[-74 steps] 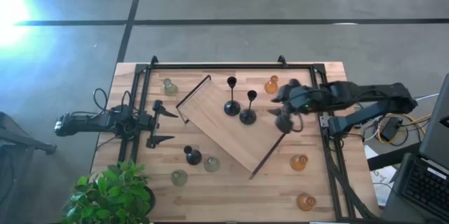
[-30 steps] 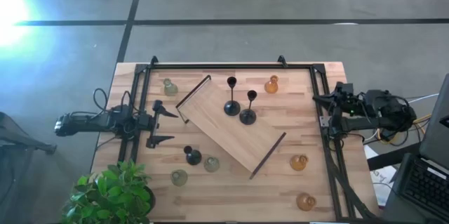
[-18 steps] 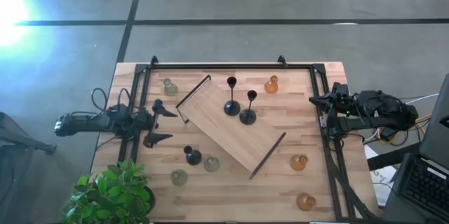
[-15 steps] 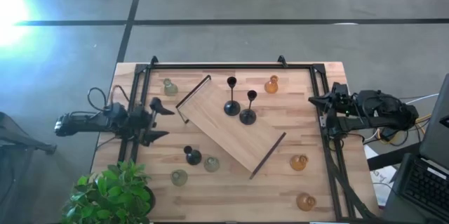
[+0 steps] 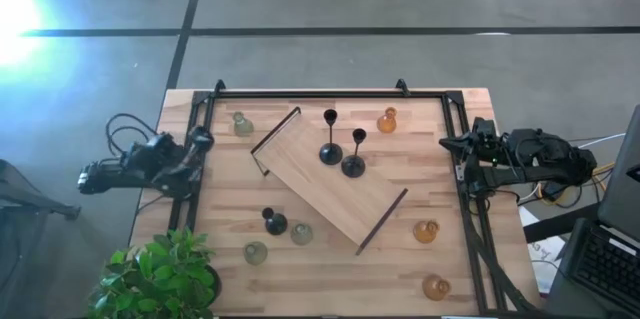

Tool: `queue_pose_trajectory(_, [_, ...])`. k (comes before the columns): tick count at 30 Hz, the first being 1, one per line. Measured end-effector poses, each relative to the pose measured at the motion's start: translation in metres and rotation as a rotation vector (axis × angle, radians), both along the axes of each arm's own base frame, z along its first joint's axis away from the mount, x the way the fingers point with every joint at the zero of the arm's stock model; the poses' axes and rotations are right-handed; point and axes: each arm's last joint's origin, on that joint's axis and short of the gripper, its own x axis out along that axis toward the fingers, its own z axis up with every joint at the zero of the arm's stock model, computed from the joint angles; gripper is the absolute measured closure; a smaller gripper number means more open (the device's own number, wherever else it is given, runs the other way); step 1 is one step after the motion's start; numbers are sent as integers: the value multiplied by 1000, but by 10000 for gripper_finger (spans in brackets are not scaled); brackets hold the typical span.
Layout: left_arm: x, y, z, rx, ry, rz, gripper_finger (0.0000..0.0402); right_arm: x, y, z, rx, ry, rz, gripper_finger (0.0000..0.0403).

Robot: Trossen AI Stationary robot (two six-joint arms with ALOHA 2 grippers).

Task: Pick & Place candle stick holders
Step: Put the black candle holder on the shelf

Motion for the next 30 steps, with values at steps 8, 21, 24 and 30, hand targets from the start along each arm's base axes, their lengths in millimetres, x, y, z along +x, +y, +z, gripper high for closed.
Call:
queue_pose_trajectory(8, [-7, 0, 6, -16, -85, -34, 19, 0, 0, 0, 0, 0, 0, 394])
queue_pose_trajectory(21, [10, 1, -8, -45, 165, 10, 19, 0, 0, 0, 0, 0, 0, 394])
queue_pose_trajectory(24, [17, 1, -9, -30, 295, 27, 19, 0, 0, 0, 0, 0, 0, 394])
queue_pose_trajectory(30, [28, 1, -12, 32, 406, 69, 19, 0, 0, 0, 0, 0, 0, 394])
